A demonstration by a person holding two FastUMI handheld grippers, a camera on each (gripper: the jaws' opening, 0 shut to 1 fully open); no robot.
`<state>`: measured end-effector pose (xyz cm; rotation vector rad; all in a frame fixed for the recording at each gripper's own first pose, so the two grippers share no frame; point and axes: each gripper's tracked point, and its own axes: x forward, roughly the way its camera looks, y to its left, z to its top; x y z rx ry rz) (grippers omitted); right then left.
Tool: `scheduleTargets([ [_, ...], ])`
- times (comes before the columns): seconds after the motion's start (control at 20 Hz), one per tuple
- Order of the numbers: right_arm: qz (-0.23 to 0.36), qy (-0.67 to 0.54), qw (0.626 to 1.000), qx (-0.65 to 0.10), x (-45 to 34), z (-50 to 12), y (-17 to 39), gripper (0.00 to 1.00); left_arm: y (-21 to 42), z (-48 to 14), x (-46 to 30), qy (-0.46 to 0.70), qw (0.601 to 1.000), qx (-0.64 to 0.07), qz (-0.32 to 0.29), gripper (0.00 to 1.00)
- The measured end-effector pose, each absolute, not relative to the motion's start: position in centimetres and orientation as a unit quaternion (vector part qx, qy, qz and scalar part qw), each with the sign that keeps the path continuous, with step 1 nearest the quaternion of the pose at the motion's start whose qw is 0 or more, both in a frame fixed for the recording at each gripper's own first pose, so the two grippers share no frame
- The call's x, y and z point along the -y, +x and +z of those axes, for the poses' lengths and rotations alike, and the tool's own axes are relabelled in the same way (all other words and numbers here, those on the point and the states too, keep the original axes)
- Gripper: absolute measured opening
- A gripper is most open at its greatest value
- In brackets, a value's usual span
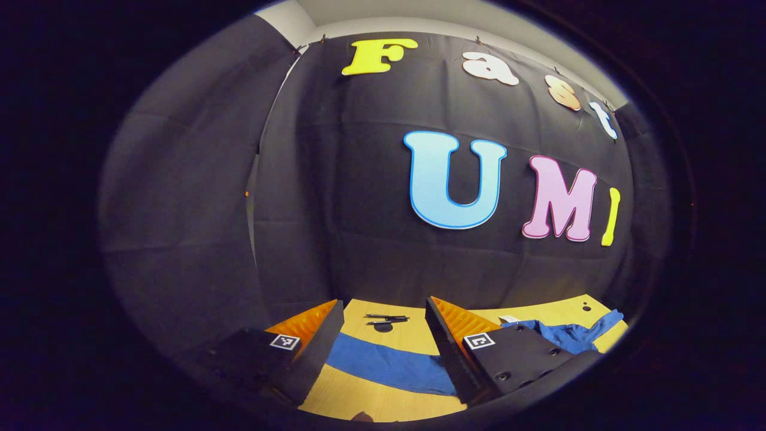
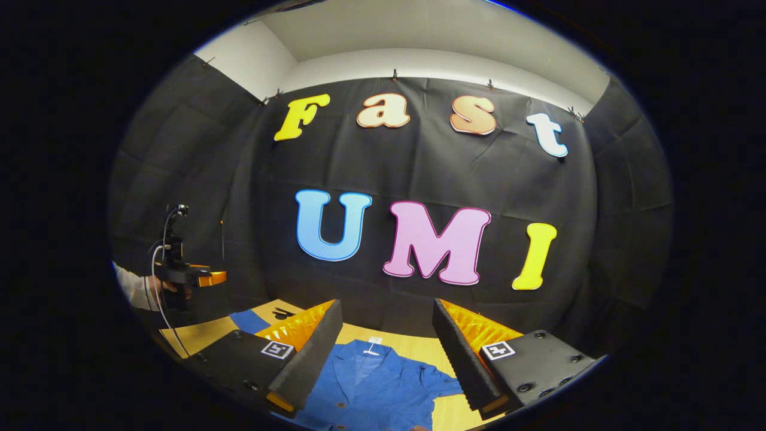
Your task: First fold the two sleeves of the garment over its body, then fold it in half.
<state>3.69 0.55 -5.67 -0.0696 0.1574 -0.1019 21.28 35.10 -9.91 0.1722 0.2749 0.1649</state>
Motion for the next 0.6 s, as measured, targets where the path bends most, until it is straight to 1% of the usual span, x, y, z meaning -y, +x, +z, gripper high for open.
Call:
scheduleTargets([
  [0.05,-0.054,-0.035,0.994,-0.085,-1.1,-6.0,3.9,0.98,22.3,-11.6,-36.7,0.086,0.981,-0.153,0.087,0.82],
  [0.1,-0.058,-0.035,0.994,-0.086,-1.5,-6.2,4.0,0.93,23.1,-12.9,-38.0,0.082,0.978,-0.165,0.092,0.82],
  [0.15,-0.065,-0.033,0.993,-0.089,-1.5,-6.4,4.2,0.98,23.8,-14.0,-39.0,0.070,0.978,-0.174,0.093,0.82],
  [0.2,-0.073,-0.029,0.992,-0.096,-1.5,-6.9,4.4,0.93,24.5,-14.9,-39.8,0.058,0.978,-0.179,0.092,0.82],
  [0.3,-0.090,-0.018,0.989,-0.115,-1.7,-8.4,4.7,0.93,26.1,-17.3,-42.0,0.057,0.974,-0.191,0.104,0.82],
  [0.4,-0.099,-0.010,0.986,-0.137,-2.2,-9.9,4.7,0.93,27.5,-20.1,-44.7,0.057,0.966,-0.221,0.121,0.82],
  [0.45,-0.104,-0.010,0.984,-0.142,-2.3,-10.1,4.8,0.98,27.9,-21.2,-46.1,0.058,0.962,-0.233,0.129,0.82],
  [0.5,-0.109,-0.012,0.984,-0.144,-2.4,-10.3,4.9,0.98,28.6,-22.2,-47.2,0.062,0.959,-0.243,0.135,0.82],
  [0.55,-0.112,-0.013,0.983,-0.147,-2.6,-10.5,5.0,0.98,29.1,-23.0,-48.3,0.067,0.955,-0.252,0.142,0.80],
  [0.6,-0.113,-0.015,0.982,-0.151,-2.8,-10.8,5.1,0.98,29.6,-23.9,-49.3,0.069,0.951,-0.265,0.145,0.82],
])
